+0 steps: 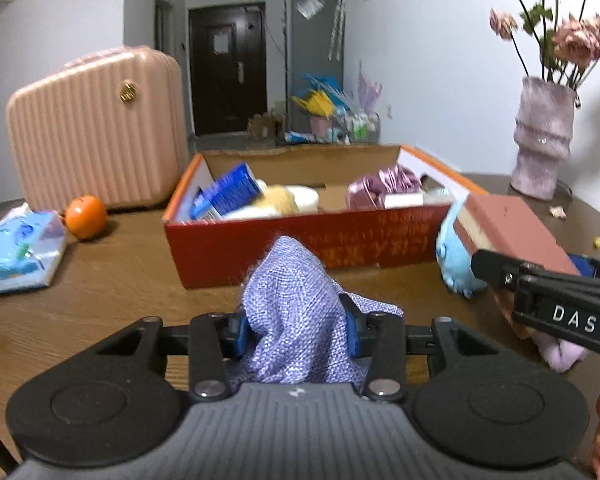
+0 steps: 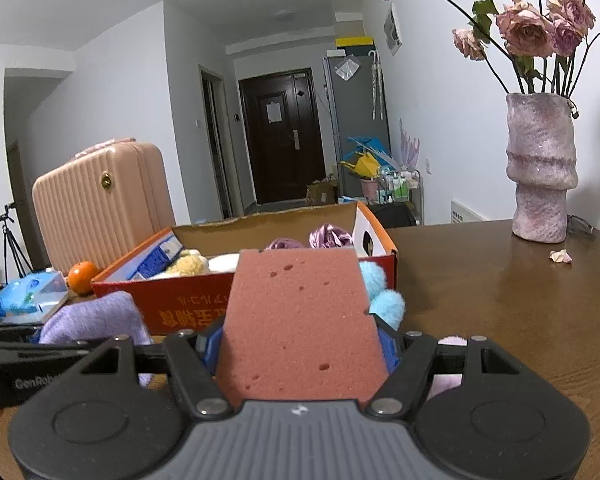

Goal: Organize soft objects
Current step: 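Carry the lavender pouch and pink sponge block over the cardboard box with both tools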

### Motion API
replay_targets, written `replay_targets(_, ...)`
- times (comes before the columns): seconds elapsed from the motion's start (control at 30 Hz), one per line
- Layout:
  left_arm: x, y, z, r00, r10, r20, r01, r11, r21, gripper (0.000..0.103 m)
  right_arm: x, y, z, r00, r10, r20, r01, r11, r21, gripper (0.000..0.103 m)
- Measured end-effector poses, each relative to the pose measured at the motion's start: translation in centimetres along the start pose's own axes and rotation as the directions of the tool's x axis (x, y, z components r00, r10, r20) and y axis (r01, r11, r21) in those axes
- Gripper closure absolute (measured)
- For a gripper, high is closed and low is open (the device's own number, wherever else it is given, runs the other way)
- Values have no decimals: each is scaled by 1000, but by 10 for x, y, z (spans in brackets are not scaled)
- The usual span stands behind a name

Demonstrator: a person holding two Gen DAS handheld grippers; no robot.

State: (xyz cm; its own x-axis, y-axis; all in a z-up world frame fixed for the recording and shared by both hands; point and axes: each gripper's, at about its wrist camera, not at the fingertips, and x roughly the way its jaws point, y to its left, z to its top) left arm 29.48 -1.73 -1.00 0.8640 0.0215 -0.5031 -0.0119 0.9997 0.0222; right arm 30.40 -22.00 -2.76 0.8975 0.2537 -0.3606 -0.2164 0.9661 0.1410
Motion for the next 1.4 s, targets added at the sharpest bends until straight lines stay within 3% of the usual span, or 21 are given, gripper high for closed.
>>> replay_targets(0.37, -14, 3, 14, 996, 49, 80, -49, 999, -11, 60, -10, 10, 8, 997, 15, 74, -12, 999, -38, 34)
replay_targets(0.77, -13, 10, 39, 987, 74, 140, -62, 995, -83, 60, -8, 18, 23, 991, 8, 137, -4, 999, -32, 34)
replay_targets(1.4, 25, 14, 81, 975, 102, 197, -71, 985, -160, 60, 51, 24, 56, 987, -31, 160, 27, 999, 32, 34)
